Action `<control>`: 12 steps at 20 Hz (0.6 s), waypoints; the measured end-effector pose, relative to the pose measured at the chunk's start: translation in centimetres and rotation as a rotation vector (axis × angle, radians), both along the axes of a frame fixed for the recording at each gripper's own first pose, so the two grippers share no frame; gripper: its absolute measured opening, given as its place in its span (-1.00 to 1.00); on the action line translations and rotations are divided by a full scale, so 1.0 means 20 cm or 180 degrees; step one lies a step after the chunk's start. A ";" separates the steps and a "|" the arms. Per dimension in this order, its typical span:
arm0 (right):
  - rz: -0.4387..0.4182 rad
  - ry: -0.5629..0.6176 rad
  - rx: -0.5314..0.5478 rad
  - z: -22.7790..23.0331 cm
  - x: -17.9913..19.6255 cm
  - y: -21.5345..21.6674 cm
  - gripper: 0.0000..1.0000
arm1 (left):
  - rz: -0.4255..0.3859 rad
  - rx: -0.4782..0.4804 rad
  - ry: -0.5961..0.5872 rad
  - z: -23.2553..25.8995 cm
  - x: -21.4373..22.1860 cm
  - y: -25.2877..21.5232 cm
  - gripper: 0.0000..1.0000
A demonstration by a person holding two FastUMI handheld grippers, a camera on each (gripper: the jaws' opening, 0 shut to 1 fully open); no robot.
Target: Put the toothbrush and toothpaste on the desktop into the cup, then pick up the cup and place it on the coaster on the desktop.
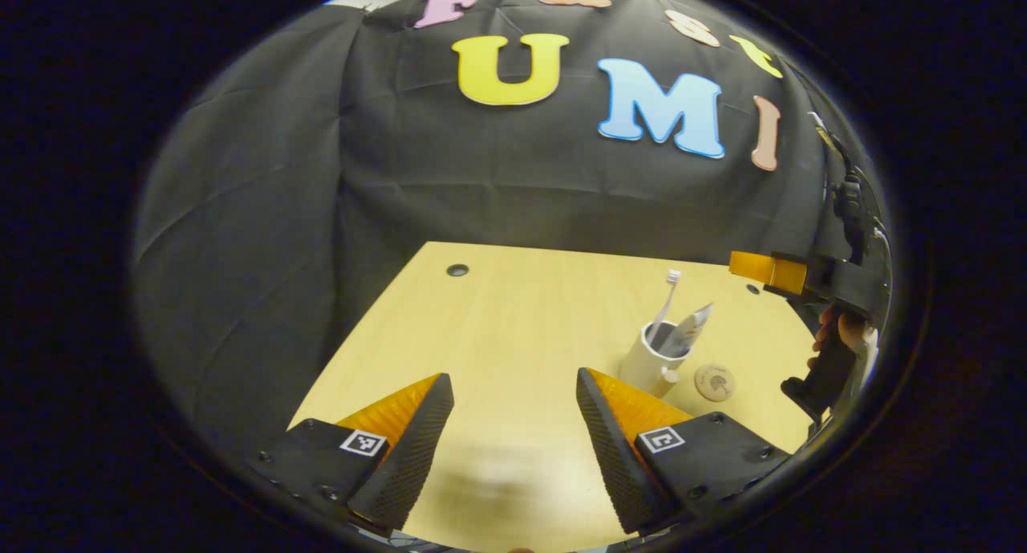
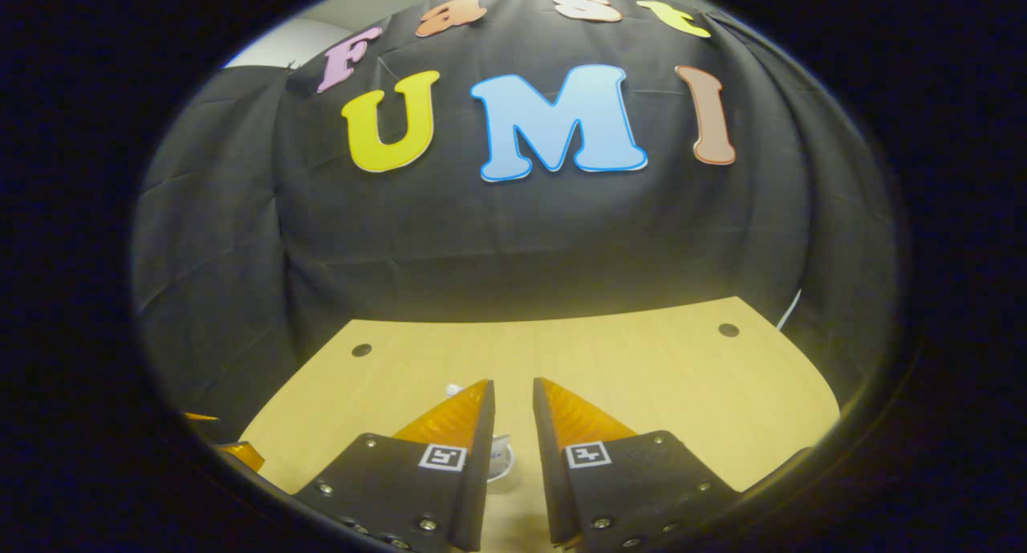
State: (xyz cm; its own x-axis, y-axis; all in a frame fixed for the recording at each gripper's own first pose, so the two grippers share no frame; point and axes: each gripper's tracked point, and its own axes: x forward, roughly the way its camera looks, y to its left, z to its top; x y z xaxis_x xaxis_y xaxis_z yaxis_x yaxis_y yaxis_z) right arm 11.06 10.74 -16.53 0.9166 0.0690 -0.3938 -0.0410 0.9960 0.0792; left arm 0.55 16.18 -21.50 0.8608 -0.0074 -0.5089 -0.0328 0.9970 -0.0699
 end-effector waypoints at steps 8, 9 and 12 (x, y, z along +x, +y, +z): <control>-0.0482 0.0175 -0.0066 -0.09 -0.21 -0.45 -0.39 | -0.0959 -0.0123 0.0479 -0.12 0.21 -0.55 0.94; -0.0543 0.0205 -0.0060 -0.10 -0.24 -0.50 -0.39 | -0.1007 -0.0114 0.0563 -0.16 0.23 -0.59 0.97; -0.0713 0.0278 -0.0050 -0.14 -0.31 -0.64 -0.39 | -0.1126 -0.0130 0.0887 -0.30 0.26 -0.69 0.94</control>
State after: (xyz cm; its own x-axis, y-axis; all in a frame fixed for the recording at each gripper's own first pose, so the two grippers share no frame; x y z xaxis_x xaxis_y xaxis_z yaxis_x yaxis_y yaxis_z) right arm 4.90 -2.09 -19.30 0.8708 -0.1390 -0.4716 0.1875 0.9806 0.0571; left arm 5.79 2.31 -27.59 0.6319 -0.3015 -0.7140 0.2866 0.9468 -0.1462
